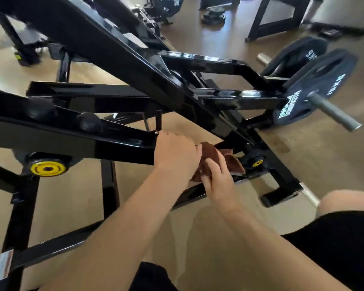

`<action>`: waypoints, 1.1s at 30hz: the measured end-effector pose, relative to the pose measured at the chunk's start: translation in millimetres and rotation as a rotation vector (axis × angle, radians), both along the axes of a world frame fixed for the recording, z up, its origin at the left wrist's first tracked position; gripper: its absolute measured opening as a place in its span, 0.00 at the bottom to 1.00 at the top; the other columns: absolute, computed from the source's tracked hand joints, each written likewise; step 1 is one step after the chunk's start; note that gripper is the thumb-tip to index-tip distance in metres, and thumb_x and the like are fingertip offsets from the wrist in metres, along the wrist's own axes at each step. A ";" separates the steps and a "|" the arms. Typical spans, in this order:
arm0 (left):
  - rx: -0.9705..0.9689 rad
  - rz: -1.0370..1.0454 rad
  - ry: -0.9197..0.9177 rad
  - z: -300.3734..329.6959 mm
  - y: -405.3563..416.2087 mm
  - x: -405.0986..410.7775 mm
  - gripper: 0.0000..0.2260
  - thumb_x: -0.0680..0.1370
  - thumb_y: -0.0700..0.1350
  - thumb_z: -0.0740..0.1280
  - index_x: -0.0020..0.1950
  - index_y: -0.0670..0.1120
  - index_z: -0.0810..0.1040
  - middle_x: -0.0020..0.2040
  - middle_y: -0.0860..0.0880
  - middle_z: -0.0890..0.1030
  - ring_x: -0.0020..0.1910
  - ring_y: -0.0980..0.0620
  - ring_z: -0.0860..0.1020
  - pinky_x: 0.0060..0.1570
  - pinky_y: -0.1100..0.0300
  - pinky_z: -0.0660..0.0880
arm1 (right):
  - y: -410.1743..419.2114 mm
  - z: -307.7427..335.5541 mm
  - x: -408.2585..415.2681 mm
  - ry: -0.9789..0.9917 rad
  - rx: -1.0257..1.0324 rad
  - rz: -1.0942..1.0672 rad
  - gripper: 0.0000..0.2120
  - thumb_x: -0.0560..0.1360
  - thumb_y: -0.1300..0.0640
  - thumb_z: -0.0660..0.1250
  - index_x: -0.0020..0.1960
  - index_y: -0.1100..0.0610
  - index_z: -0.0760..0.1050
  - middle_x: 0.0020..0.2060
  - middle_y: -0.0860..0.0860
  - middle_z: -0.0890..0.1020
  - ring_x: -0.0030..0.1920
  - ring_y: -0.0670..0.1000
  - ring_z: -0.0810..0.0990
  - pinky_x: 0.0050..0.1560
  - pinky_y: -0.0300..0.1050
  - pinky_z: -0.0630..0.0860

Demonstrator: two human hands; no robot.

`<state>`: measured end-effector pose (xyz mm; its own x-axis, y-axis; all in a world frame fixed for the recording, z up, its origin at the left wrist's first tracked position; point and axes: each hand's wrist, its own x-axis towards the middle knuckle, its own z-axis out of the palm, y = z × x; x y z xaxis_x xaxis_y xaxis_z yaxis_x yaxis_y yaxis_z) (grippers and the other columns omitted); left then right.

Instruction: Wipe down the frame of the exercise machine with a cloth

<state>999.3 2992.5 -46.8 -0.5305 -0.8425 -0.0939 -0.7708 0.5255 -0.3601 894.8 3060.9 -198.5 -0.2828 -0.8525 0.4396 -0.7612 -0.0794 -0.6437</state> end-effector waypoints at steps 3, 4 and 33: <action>-0.042 0.015 -0.038 -13.9 1.4 -18.0 0.24 0.87 0.54 0.48 0.59 0.46 0.82 0.56 0.44 0.83 0.57 0.43 0.80 0.64 0.46 0.72 | -1.7 -10.9 -10.9 -0.117 0.029 0.005 0.19 0.79 0.63 0.69 0.65 0.48 0.70 0.72 0.48 0.68 0.70 0.57 0.73 0.67 0.59 0.76; -0.080 0.046 -0.045 -19.3 2.6 -20.9 0.25 0.87 0.55 0.47 0.59 0.46 0.82 0.57 0.44 0.83 0.59 0.42 0.80 0.64 0.47 0.72 | -1.8 -18.4 -19.6 -0.134 0.030 0.020 0.16 0.80 0.61 0.67 0.65 0.49 0.70 0.71 0.49 0.70 0.69 0.56 0.74 0.67 0.58 0.76; 0.155 0.198 0.527 -177.8 39.5 -256.1 0.20 0.86 0.57 0.52 0.72 0.52 0.73 0.67 0.52 0.77 0.65 0.52 0.75 0.61 0.60 0.68 | 42.9 -126.0 -257.2 -0.284 0.082 0.394 0.20 0.83 0.55 0.60 0.70 0.63 0.76 0.70 0.58 0.74 0.68 0.52 0.68 0.70 0.29 0.57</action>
